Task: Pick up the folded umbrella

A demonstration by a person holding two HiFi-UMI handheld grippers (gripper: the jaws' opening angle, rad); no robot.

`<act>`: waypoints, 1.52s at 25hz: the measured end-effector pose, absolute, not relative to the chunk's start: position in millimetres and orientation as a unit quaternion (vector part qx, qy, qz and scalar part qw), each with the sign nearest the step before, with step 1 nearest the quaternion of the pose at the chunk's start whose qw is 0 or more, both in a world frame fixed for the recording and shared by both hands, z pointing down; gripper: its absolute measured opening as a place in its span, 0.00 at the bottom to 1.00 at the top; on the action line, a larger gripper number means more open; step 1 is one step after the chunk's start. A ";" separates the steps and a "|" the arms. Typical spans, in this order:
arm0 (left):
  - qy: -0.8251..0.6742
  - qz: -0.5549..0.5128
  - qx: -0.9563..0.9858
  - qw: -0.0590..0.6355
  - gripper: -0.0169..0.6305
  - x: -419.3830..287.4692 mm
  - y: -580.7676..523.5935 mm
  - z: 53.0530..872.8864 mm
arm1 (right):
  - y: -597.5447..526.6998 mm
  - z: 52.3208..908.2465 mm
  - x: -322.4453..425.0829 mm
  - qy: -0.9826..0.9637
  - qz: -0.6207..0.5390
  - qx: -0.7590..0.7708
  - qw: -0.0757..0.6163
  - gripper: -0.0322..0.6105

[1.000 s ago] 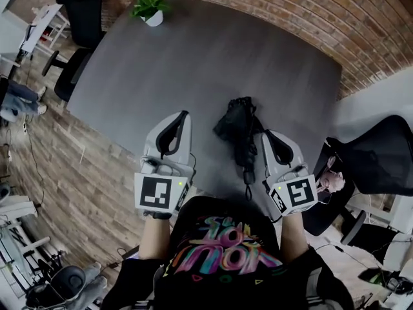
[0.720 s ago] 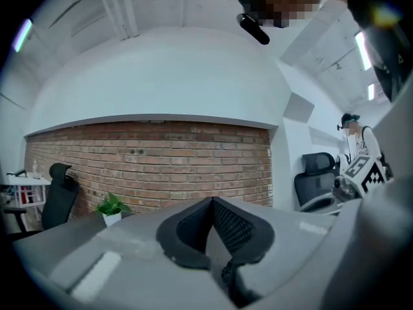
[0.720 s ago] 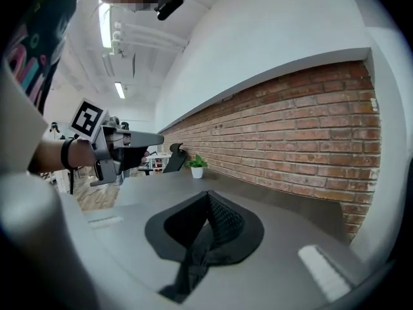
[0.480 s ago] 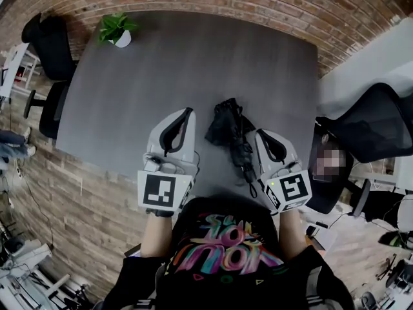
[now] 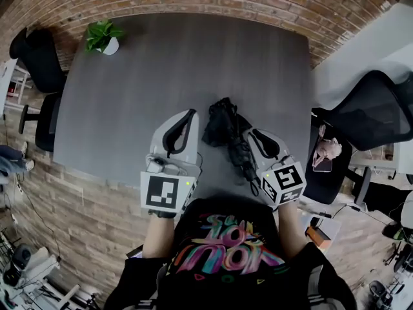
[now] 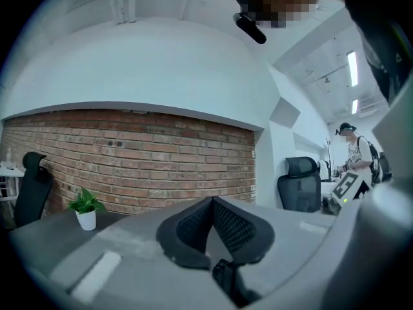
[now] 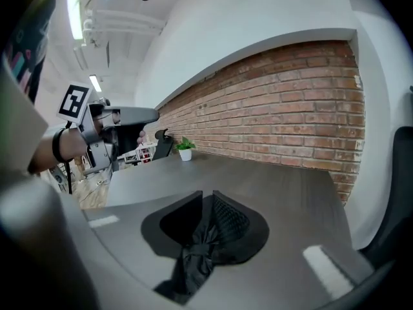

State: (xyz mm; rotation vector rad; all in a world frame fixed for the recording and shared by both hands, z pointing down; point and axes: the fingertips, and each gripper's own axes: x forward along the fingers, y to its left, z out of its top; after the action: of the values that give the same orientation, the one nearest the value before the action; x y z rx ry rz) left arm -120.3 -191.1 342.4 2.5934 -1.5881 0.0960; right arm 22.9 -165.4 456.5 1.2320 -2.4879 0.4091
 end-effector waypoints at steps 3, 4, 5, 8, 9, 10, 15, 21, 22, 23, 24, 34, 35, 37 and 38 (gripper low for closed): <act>-0.519 0.030 0.853 0.054 0.03 -118.3 -191.8 344.7 | -162.3 470.7 22.4 -0.871 0.167 0.427 0.176 0.15; -0.518 0.031 0.853 0.055 0.03 -117.2 -191.6 345.4 | -160.8 475.1 22.4 -0.870 0.173 0.425 0.180 0.16; -0.517 0.031 0.854 0.057 0.03 -116.0 -191.6 345.7 | -159.7 479.2 22.2 -0.870 0.178 0.422 0.183 0.17; -0.516 0.032 0.854 0.057 0.03 -114.0 -193.3 345.2 | -158.6 493.6 19.4 -0.869 0.194 0.411 0.195 0.25; -0.516 0.033 0.854 0.056 0.03 -113.5 -194.1 345.1 | -158.5 498.9 17.8 -0.869 0.198 0.407 0.201 0.28; -0.515 0.033 0.855 0.056 0.03 -112.9 -194.6 345.4 | -158.1 504.0 16.4 -0.868 0.202 0.404 0.206 0.30; -0.513 0.036 0.855 0.065 0.03 -111.9 -194.9 351.5 | -156.1 530.0 9.7 -0.863 0.214 0.394 0.232 0.36; -0.517 0.033 0.853 0.067 0.03 -110.9 -195.0 350.9 | -151.6 568.5 6.3 -0.854 0.246 0.374 0.265 0.43; -0.518 0.033 0.852 0.066 0.03 -111.0 -195.0 350.6 | -151.0 575.2 6.3 -0.852 0.251 0.371 0.270 0.43; -0.519 0.034 0.852 0.064 0.03 -111.2 -195.1 350.3 | -150.8 581.2 5.8 -0.850 0.255 0.369 0.276 0.44; -0.520 0.035 0.851 0.063 0.03 -111.3 -194.9 350.2 | -150.5 586.7 5.0 -0.849 0.257 0.367 0.282 0.44; -0.525 0.038 0.848 0.059 0.03 -108.2 -191.9 350.9 | -156.6 613.6 -4.5 -0.839 0.260 0.363 0.311 0.47; -0.525 0.038 0.848 0.059 0.03 -108.3 -191.9 351.0 | -157.3 615.0 -4.6 -0.838 0.260 0.364 0.314 0.47; -0.527 0.038 0.847 0.058 0.03 -108.6 -192.2 351.4 | -158.8 617.6 -5.6 -0.834 0.259 0.367 0.320 0.48; -0.528 0.038 0.846 0.058 0.03 -108.5 -192.2 351.8 | -159.3 619.0 -6.0 -0.832 0.259 0.370 0.322 0.48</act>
State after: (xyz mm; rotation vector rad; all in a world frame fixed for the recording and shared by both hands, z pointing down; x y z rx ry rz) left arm -108.5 -192.2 351.8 2.5648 -1.5995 0.1142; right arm -6.0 -159.3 619.0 0.9708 -2.1843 0.6802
